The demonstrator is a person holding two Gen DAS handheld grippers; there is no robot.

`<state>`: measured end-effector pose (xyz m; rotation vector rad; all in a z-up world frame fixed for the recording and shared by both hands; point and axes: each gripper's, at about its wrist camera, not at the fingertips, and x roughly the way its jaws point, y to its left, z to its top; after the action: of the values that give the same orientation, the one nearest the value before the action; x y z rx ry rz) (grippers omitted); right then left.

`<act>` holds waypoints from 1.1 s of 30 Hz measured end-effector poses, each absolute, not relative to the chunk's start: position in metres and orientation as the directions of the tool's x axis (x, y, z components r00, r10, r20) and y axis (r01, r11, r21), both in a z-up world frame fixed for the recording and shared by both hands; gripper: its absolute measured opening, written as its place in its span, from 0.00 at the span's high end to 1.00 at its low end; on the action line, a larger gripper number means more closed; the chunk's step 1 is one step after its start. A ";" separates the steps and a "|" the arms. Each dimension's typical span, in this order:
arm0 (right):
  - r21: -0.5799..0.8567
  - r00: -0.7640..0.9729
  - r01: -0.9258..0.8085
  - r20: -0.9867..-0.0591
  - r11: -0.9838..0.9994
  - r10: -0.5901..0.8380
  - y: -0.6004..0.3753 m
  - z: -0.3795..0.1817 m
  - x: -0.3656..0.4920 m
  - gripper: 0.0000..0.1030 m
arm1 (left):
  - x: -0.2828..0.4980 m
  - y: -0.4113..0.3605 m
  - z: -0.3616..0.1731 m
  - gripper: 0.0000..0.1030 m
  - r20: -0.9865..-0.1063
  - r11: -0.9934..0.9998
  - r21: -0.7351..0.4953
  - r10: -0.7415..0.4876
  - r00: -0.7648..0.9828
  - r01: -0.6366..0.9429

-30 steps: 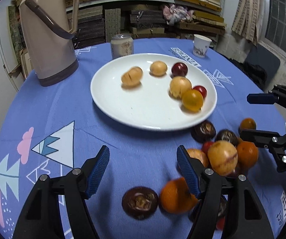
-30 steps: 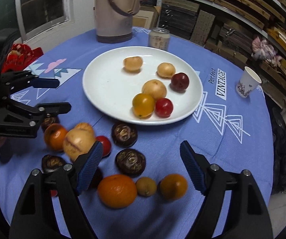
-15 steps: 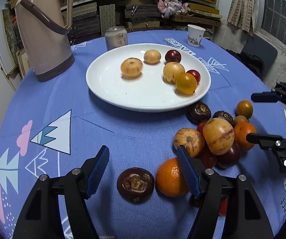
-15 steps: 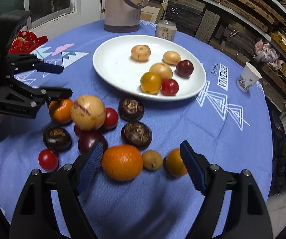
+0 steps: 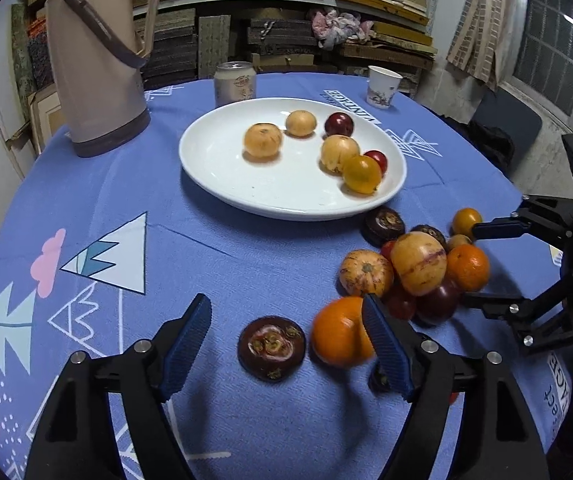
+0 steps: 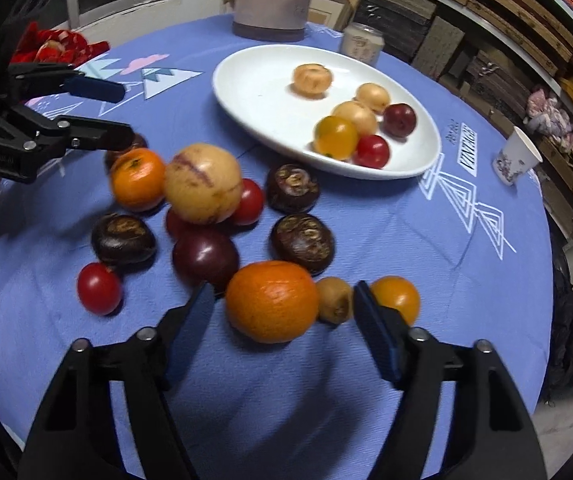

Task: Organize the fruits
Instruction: 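Withdraw both tools from the plate back over the fruit pile, then grasp the large orange with the right tool while the left tool grasps another orange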

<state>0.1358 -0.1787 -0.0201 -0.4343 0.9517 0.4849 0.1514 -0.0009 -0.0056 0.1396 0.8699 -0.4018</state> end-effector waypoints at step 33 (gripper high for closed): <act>-0.109 0.441 -0.598 -0.872 0.794 0.213 -0.177 -0.034 0.135 0.52 | 0.136 -0.025 -0.023 0.21 -0.789 0.827 -0.074 -0.390 0.474 0.557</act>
<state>0.1350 -0.1768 -0.0337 -0.4375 0.9949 0.5229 0.1363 -0.0246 -0.0228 0.2036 0.9072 -0.5840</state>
